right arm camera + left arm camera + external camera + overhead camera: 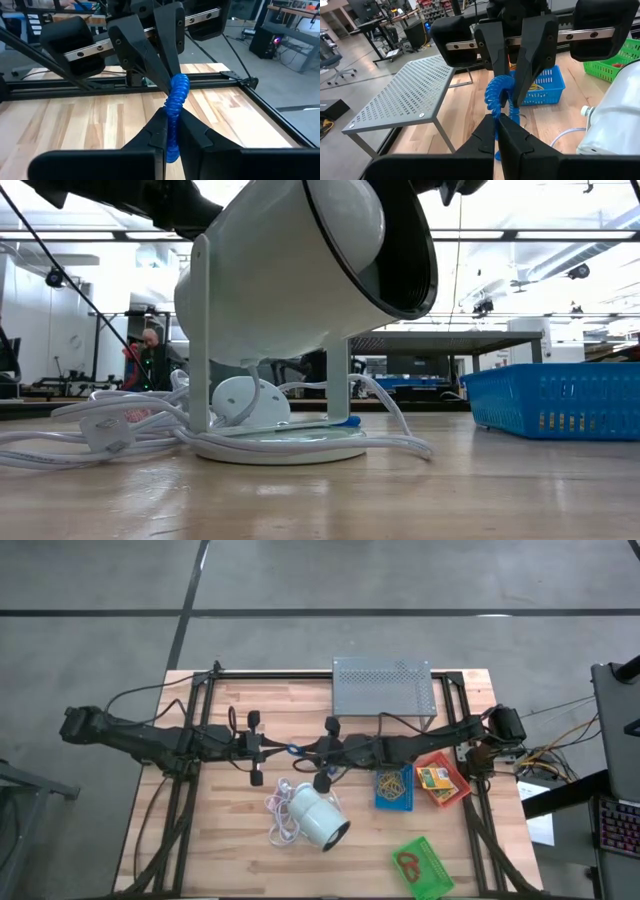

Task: Pick & Place Office Desk Supplies
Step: Put the blue spring keychain into the green bin

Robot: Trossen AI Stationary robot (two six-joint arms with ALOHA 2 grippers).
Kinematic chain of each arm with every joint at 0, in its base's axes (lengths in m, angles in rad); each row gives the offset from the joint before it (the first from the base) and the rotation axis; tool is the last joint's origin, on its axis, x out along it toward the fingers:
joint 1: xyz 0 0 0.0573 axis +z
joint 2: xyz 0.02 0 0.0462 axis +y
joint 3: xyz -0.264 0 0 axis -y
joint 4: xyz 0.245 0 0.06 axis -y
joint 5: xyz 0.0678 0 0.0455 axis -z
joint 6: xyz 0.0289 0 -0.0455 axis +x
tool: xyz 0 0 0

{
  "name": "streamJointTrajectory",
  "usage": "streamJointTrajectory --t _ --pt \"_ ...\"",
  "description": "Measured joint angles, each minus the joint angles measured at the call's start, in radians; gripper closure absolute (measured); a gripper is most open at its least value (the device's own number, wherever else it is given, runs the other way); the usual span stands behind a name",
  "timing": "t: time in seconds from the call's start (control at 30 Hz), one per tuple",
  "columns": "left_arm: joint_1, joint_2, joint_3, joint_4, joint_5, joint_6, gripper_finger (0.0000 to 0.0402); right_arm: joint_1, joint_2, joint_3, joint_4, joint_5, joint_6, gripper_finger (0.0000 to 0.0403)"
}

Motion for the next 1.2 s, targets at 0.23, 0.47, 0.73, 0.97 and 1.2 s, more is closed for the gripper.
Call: streamJointTrajectory --t 0.23,0.47,0.73,0.97,1.2 --pt "0.0 0.0 0.0 -0.002 0.0 -0.003 0.0388 0.0 0.0 0.0 0.0 0.0 0.0 0.0379" --pt "0.0 0.001 0.0 0.009 0.0 -0.003 0.0356 0.0 0.0 0.0 0.0 0.0 0.0 0.0378" --pt "0.0 0.001 0.0 0.024 0.0 -0.064 0.0293 0.0 -0.001 0.0 -0.001 0.0 0.0 0.0378" --pt "0.0 0.001 0.0 0.025 0.0 -0.064 0.0241 0.0 -0.002 0.0 -0.001 0.0 0.0 0.0378" --pt "0.0 0.0 0.0 0.025 0.0 -0.067 0.0189 0.0 -0.002 0.0 -0.001 0.0 0.0 0.0378"
